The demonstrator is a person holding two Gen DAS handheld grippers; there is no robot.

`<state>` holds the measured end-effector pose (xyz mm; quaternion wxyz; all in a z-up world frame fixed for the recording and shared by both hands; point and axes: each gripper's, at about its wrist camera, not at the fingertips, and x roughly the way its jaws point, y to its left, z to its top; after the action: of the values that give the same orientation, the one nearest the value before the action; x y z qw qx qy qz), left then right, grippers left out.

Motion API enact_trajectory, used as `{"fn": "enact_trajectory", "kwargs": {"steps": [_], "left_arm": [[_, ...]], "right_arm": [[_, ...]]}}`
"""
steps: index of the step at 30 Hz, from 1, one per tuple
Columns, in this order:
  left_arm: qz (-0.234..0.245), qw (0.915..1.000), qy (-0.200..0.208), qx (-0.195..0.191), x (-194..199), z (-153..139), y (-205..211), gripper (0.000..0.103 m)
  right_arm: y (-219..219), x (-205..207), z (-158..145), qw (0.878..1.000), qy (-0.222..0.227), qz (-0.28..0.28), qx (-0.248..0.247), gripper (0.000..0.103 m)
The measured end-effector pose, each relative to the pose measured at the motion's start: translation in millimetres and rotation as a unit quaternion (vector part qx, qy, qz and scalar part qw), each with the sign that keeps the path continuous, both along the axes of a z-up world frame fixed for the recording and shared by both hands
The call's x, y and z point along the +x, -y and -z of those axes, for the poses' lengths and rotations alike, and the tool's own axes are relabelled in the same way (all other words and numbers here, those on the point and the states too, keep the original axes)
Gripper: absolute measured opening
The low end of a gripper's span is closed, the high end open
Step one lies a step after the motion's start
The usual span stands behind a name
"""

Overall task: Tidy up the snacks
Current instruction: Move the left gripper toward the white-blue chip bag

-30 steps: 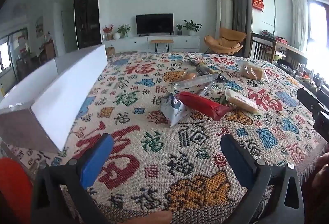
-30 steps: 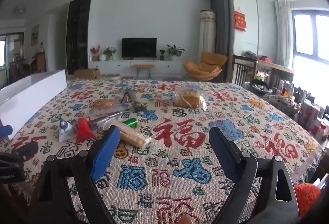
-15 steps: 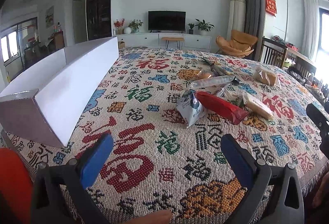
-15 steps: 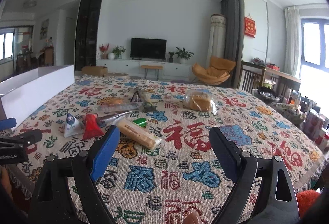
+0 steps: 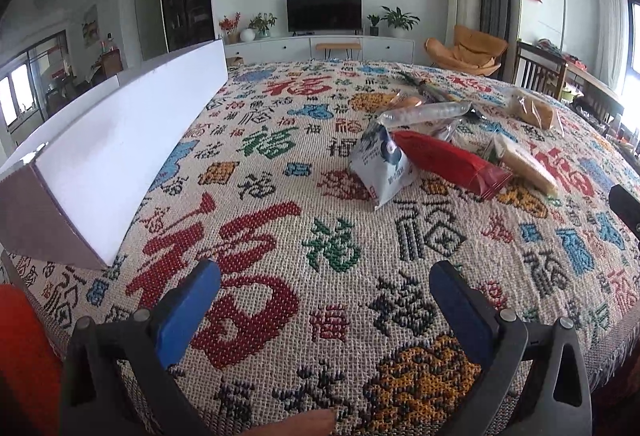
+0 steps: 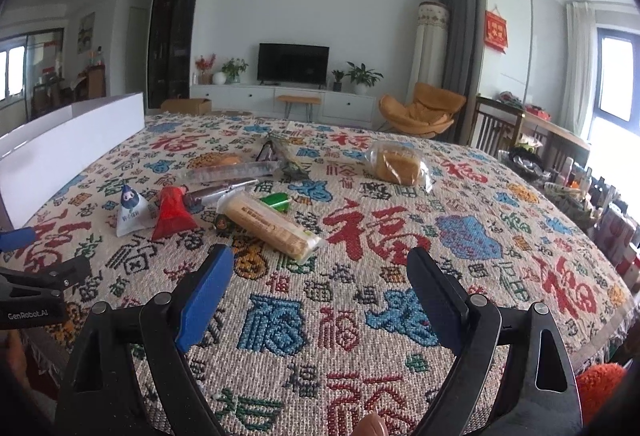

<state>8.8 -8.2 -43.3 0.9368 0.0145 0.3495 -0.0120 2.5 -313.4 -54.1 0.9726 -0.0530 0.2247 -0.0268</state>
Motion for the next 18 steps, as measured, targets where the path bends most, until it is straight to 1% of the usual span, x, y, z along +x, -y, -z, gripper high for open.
{"fn": "enact_trajectory", "kwargs": {"steps": [6, 13, 18], "left_arm": [[0.003, 0.9995, -0.031, 0.007, 7, 13, 1, 0.103], [0.003, 0.9996, -0.029, -0.002, 10, 15, 0, 0.103], [0.011, 0.9996, -0.026, 0.000, 13, 15, 1, 0.103]], "right_arm": [[1, 7, 7, 1.000, -0.023, 0.003, 0.005, 0.091], [5, 24, 30, 0.996, -0.082, 0.007, 0.019, 0.090], [6, 29, 37, 0.995, -0.099, 0.010, 0.024, 0.090]]}}
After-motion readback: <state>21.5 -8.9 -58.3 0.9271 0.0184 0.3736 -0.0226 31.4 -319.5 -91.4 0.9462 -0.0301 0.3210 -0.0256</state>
